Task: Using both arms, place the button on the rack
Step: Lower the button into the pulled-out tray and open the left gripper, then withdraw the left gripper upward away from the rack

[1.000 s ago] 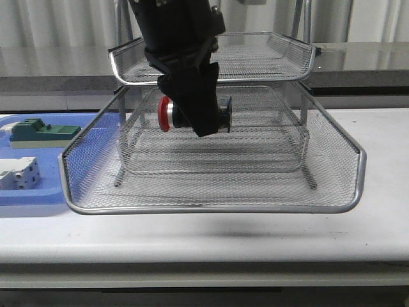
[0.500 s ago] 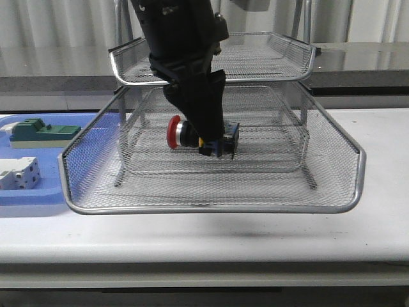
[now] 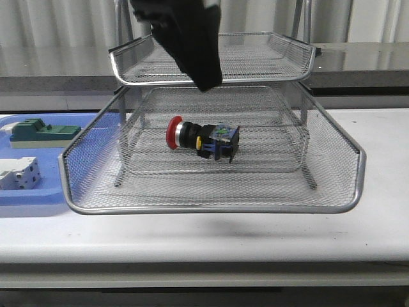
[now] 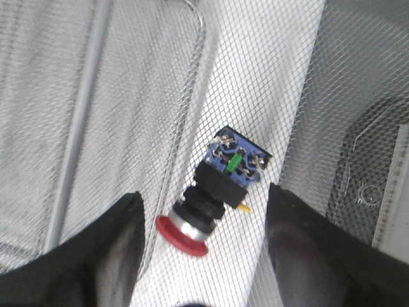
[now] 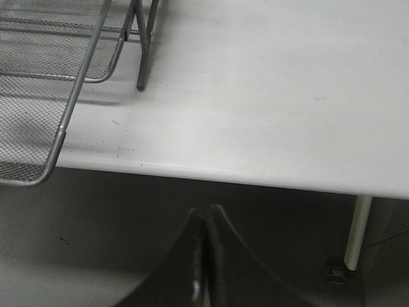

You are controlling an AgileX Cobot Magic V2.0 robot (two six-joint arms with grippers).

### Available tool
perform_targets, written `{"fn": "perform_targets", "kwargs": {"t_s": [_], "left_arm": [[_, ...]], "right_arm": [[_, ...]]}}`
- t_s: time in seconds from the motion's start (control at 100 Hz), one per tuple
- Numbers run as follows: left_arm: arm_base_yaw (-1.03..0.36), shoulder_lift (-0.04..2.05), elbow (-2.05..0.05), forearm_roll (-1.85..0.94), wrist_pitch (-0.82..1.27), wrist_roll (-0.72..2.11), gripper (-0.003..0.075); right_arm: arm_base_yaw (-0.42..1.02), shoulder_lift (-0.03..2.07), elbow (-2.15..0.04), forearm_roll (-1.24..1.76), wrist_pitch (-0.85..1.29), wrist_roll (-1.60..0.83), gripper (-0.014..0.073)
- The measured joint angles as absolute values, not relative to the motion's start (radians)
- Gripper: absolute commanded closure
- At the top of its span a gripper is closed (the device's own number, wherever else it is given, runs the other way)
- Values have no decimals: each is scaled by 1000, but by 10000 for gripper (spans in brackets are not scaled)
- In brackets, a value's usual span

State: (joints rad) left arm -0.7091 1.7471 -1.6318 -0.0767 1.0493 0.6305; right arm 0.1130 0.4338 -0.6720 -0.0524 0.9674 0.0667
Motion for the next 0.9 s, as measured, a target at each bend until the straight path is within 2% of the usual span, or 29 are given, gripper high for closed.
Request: {"fn": "perform_targets", "kwargs": {"t_s": [0.2, 0.47, 0.75, 0.9], "left_arm": [[-648, 1604, -1632, -77, 1113, 536, 310], [-457, 1368, -1529, -71, 1104, 452, 310], [-219, 1007, -1200, -70, 911, 393, 310], [-144, 803, -1000, -79, 756, 346, 310]], "right_arm": [[113, 434, -672, -52, 967, 67, 664], [113, 434, -672, -52, 967, 67, 664], [113, 434, -672, -52, 967, 67, 664], [113, 434, -672, -52, 967, 67, 664]]}}
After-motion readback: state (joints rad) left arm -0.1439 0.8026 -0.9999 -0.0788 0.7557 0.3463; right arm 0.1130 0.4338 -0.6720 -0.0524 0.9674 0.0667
